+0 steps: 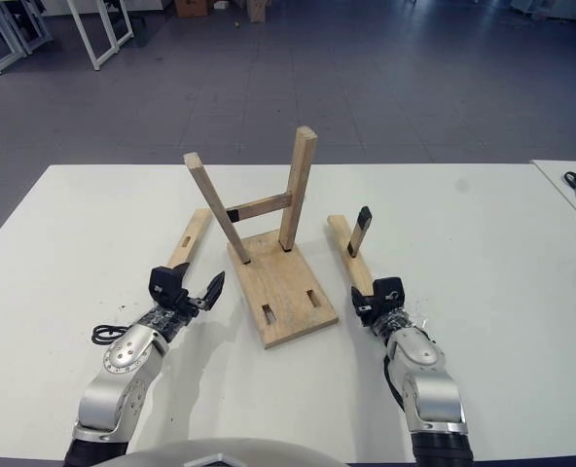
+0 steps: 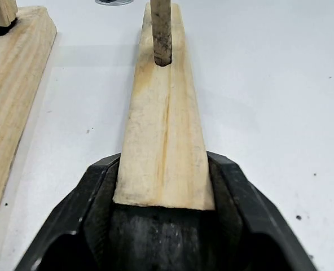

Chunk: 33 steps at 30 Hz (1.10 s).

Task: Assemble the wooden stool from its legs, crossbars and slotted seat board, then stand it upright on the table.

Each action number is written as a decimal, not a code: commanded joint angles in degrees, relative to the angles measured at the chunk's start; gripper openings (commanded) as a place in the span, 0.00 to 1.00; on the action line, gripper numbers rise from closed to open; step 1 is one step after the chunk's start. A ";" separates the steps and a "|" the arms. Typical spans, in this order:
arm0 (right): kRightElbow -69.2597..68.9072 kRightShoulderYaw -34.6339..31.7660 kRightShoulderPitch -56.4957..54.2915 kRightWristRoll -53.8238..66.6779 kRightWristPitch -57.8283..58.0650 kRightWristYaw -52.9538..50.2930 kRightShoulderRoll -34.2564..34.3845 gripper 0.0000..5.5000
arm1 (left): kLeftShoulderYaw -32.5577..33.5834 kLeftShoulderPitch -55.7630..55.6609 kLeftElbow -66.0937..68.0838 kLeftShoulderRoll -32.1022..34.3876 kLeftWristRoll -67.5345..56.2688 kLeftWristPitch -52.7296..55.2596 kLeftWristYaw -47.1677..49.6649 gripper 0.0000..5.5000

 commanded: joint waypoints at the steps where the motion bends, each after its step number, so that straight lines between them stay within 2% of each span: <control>1: -7.21 -7.10 -8.89 12.69 6.43 4.91 -2.84 0.37 | 5.53 -3.12 -7.00 5.11 -21.46 14.06 -11.67 0.77; 3: -10.96 -7.64 -10.24 20.31 12.21 10.05 -5.79 0.37 | 9.63 -5.86 -9.40 8.68 -36.00 22.09 -16.26 0.77; 5: -12.98 -11.60 -11.34 35.62 19.47 12.33 -5.77 0.37 | 12.25 -8.75 -8.58 11.21 -45.32 26.97 -18.25 0.77; 7: -13.64 -15.80 -11.68 54.43 24.80 12.15 -5.53 0.37 | 13.91 -10.77 -6.28 12.10 -50.62 29.40 -18.27 0.77; 10: -14.78 -15.75 -10.82 68.05 28.47 12.34 -6.67 0.37 | 14.36 -11.67 -4.79 12.09 -54.54 30.29 -18.04 0.77; 12: -16.58 -12.69 -10.56 70.04 30.03 13.20 -6.93 0.37 | 12.88 -12.32 -5.02 11.39 -55.25 30.46 -17.47 0.77; 17: -13.43 -14.37 -15.39 76.52 28.28 8.94 -8.62 0.37 | 11.05 -12.99 -4.93 11.20 -55.15 30.53 -16.49 0.77; 22: -17.00 -5.46 -12.68 76.38 32.08 10.84 -9.82 0.37 | 12.89 -12.38 -6.85 11.86 -65.95 32.13 -16.64 0.77; 26: -17.16 -1.71 -12.04 73.68 32.16 13.12 -10.52 0.37 | 14.44 -13.61 -6.22 14.11 -74.69 32.86 -14.72 0.77; 33: -16.69 1.12 -11.76 72.95 33.00 17.62 -12.16 0.37 | 11.06 -13.10 -5.80 16.94 -68.49 32.07 -14.89 0.77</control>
